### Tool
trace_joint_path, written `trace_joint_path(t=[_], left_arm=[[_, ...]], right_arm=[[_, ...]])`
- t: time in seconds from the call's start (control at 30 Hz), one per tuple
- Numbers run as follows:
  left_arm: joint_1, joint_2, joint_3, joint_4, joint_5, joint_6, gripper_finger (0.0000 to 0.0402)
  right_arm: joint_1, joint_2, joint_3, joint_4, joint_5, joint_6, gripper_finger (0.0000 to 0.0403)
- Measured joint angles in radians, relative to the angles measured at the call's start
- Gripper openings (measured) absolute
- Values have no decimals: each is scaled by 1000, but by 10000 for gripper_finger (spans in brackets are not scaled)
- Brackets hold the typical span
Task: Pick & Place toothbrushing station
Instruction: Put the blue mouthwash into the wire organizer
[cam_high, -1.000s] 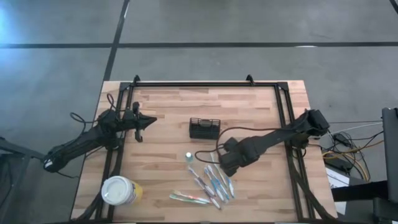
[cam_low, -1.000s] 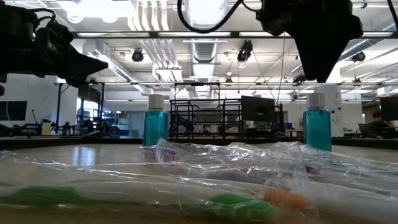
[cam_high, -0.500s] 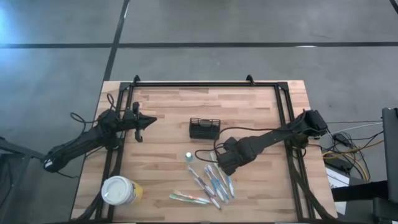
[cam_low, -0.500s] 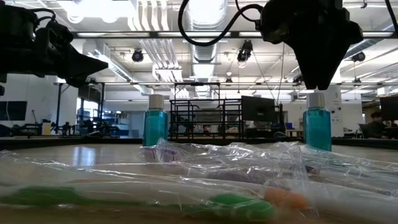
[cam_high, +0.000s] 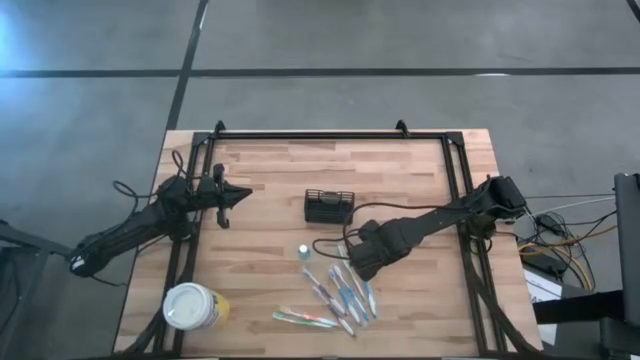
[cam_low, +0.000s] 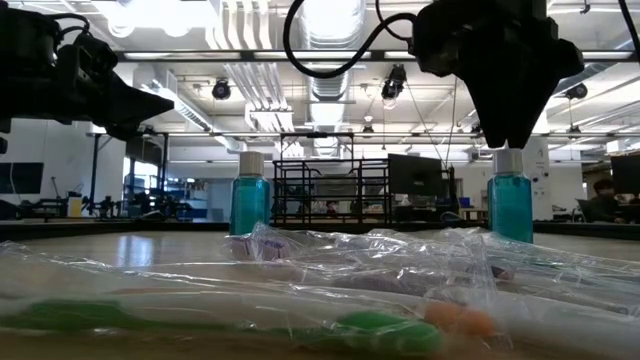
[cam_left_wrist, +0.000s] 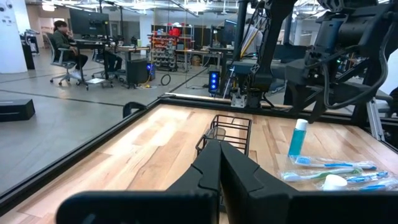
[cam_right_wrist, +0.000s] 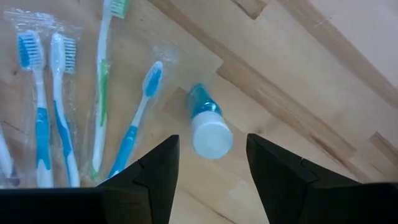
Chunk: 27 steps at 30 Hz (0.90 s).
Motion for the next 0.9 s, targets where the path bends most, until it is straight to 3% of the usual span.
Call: trace_joint_path(t=[0.47, 0.9], left_arm=[[0, 1, 0, 0, 0, 0, 5], [0, 1, 0, -1, 0, 0, 5]], right_arm=[[-8, 0, -46, 50, -6, -8, 177], [-12, 0, -52, 66, -6, -36, 115]])
